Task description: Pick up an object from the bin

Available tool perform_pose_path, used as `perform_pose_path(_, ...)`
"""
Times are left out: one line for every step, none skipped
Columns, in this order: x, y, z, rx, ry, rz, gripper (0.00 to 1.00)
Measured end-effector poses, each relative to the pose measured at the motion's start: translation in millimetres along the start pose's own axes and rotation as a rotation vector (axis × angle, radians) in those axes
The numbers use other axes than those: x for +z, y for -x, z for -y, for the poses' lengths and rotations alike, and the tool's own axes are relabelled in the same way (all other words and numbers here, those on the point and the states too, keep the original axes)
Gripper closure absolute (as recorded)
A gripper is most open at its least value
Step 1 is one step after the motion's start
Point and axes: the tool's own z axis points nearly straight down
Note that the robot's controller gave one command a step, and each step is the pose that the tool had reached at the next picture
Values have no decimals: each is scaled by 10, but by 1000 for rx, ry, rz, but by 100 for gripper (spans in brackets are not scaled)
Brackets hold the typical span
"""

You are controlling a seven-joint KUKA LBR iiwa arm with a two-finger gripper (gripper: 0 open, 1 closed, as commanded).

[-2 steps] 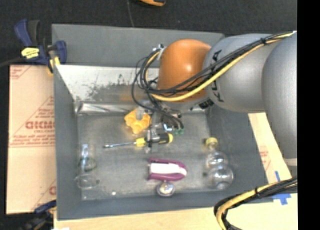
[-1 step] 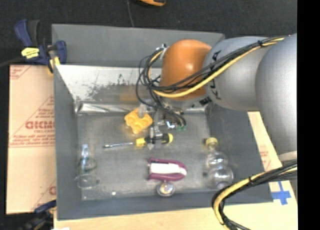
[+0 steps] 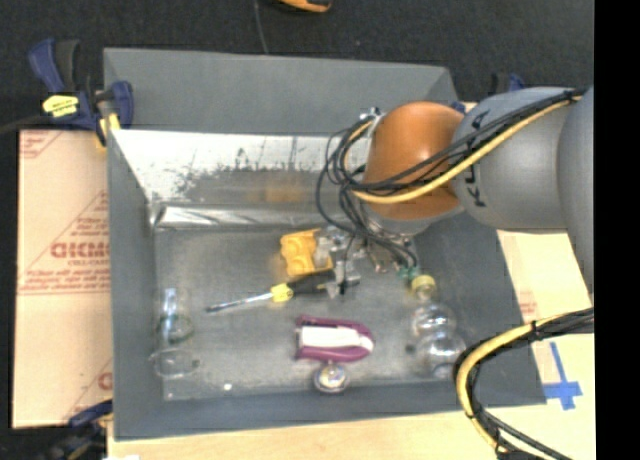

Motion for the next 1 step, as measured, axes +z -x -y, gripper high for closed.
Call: perform_pose_path(0,-1,-5,0,1,0,100)
